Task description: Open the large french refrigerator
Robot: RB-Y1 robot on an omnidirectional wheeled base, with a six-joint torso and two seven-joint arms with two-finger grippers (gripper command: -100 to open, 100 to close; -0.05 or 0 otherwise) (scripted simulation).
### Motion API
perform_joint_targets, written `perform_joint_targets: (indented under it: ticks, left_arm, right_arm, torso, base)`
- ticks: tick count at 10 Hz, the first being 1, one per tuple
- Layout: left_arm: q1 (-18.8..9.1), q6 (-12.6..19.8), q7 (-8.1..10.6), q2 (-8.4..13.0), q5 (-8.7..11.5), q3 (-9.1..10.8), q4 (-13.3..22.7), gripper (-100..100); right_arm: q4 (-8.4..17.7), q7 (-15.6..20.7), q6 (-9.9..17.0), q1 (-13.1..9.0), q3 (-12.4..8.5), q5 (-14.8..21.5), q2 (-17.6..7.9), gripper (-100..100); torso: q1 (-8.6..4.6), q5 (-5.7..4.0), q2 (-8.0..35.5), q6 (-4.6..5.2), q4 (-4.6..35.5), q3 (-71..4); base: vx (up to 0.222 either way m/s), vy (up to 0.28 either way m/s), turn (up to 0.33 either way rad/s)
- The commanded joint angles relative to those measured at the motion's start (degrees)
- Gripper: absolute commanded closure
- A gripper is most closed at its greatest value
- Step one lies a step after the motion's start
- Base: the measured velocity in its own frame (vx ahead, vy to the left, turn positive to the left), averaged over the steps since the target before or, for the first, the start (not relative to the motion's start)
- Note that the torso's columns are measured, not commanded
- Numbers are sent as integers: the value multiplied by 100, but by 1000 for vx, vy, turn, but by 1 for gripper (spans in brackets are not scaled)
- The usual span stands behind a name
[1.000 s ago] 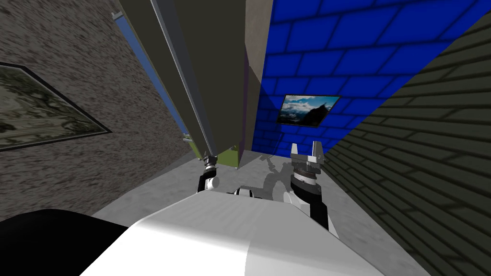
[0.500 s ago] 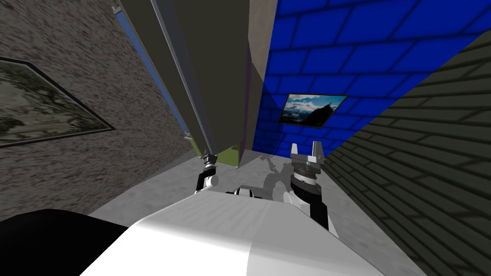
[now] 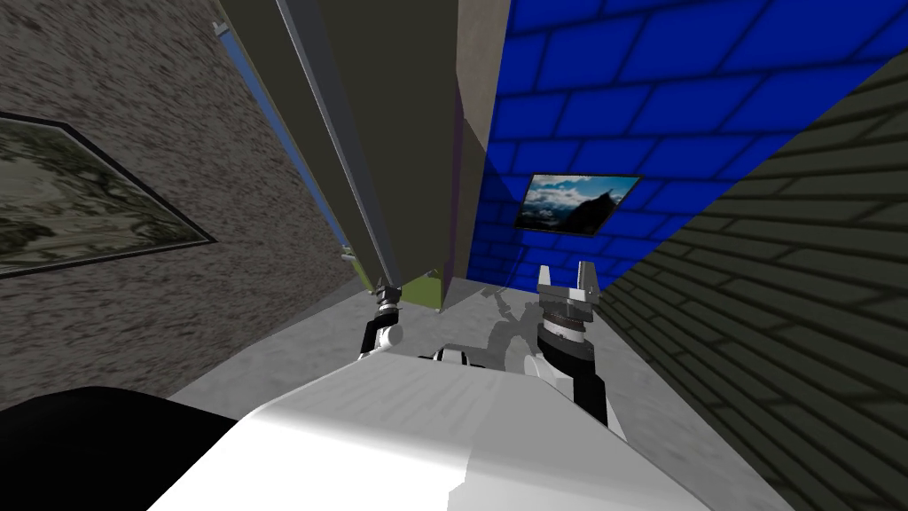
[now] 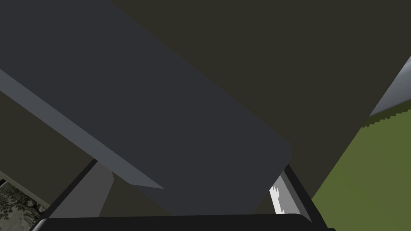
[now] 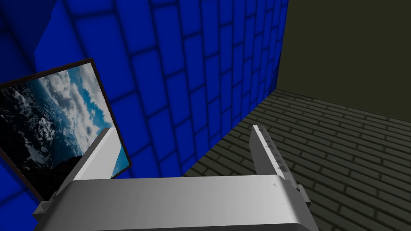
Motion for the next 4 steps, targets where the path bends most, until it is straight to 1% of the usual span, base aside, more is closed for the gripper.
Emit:
perform_joint_targets:
  ticks: [1,4]
  left_arm:
    - [14,18,-4,0,1,-1,25,0]
    - [35,54,-11,0,2,-9,70,0]
  right_arm:
    - [0,0,0,0,0,0,0,0]
    - [0,0,0,0,0,0,0,0]
  torso:
    - [17,11,-12,-4,-12,-6]
    - [40,28,-40,-6,-34,-20]
  base:
    - [7,-2,-10]
    - [2,-1,-3]
